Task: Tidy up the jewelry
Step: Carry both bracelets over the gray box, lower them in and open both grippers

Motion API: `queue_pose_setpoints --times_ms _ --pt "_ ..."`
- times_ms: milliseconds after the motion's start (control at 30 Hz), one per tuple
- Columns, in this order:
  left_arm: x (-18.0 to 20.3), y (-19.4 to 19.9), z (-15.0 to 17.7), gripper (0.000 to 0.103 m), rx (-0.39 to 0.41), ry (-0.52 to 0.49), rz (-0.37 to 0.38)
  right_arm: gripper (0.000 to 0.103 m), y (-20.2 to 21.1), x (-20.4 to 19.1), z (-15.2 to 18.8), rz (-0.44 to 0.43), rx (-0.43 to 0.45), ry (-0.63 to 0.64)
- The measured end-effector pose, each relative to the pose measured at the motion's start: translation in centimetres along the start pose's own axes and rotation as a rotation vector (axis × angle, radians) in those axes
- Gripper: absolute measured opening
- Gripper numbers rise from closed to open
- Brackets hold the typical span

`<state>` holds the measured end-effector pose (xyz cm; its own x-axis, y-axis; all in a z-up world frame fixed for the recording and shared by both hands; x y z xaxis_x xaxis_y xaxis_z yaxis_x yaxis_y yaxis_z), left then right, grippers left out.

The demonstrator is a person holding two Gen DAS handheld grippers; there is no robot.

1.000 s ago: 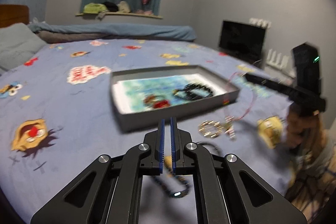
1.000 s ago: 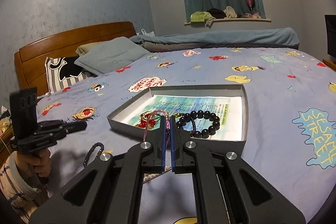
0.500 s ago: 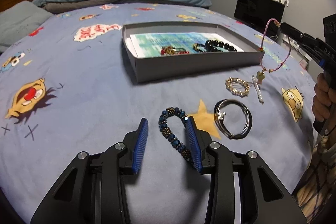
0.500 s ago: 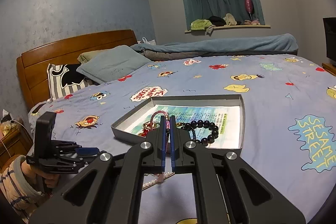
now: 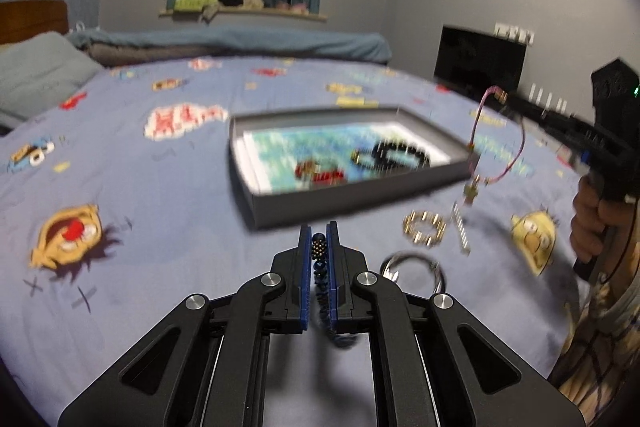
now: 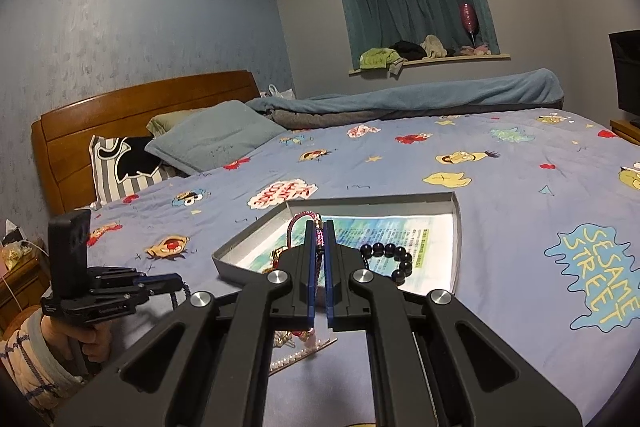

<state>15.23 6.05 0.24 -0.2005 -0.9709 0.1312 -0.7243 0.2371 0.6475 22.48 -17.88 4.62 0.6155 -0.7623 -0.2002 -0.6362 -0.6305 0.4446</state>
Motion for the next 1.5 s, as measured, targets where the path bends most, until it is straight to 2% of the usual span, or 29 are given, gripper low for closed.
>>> queue_pose_setpoints --times_ms 133,300,767,933,1067,1333,1500 --pt "0.6 1.4 -2.2 0.007 0.080 -0.009 0.025 0.003 0.4 0.1 -0.8 -0.001 0.031 -0.001" --pt "1.0 1.9 -4.7 0.007 0.137 -0.002 0.057 0.003 0.5 0.2 -1.9 -0.003 0.062 -0.004" --pt "2.8 -0.1 -10.1 0.007 0.208 0.000 0.101 0.003 -1.9 1.8 -3.2 0.033 0.072 -0.047" --pt "2.9 -2.8 -11.0 0.007 0.179 0.013 0.096 0.003 -4.0 3.7 -3.0 0.041 0.040 -0.106" --pt "2.6 -5.0 -11.1 0.007 0.143 0.027 0.093 0.003 -6.3 4.5 -2.2 0.035 -0.025 -0.129" --pt "1.5 -9.7 -9.6 0.008 0.005 0.058 0.042 0.003 -10.0 5.9 0.5 0.100 -0.183 -0.140" --pt "1.0 -10.8 -8.7 0.008 -0.049 0.066 0.017 0.003 -11.1 6.8 1.4 0.124 -0.236 -0.165"
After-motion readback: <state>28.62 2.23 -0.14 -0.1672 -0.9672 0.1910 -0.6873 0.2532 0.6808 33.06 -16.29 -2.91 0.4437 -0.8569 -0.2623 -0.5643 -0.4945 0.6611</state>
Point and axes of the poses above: each gripper's, at about its wrist camera, not at the fingertips, and y roughly against the way its jaws point, x to its right, z to its underside, the point moved 6 cm from there along -y, roughly the way its jaws point, and after that the axes turned 11 degrees about -x, right-handed, at the moved point
